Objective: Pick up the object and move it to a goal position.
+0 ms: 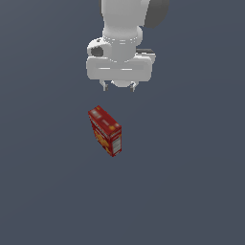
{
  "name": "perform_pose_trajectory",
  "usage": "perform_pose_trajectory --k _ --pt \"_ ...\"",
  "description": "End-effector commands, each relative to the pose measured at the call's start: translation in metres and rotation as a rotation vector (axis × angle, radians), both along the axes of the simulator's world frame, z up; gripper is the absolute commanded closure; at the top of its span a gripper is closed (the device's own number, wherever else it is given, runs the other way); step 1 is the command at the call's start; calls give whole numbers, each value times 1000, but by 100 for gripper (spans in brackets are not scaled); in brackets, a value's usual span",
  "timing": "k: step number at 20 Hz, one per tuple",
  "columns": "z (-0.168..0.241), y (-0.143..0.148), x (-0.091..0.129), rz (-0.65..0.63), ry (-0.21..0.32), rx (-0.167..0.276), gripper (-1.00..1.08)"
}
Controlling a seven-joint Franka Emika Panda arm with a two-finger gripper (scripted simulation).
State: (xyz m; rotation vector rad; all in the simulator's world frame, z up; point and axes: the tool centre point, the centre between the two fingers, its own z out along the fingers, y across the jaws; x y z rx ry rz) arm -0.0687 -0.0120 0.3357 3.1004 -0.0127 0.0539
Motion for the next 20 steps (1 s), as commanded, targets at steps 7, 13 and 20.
perform_pose_trajectory --k 7,13,20 --pt "9 2 1 34 -7 -12 -92" --pt "13 4 2 50 -10 -18 -92" --pt "10 1 4 77 -7 -17 -92"
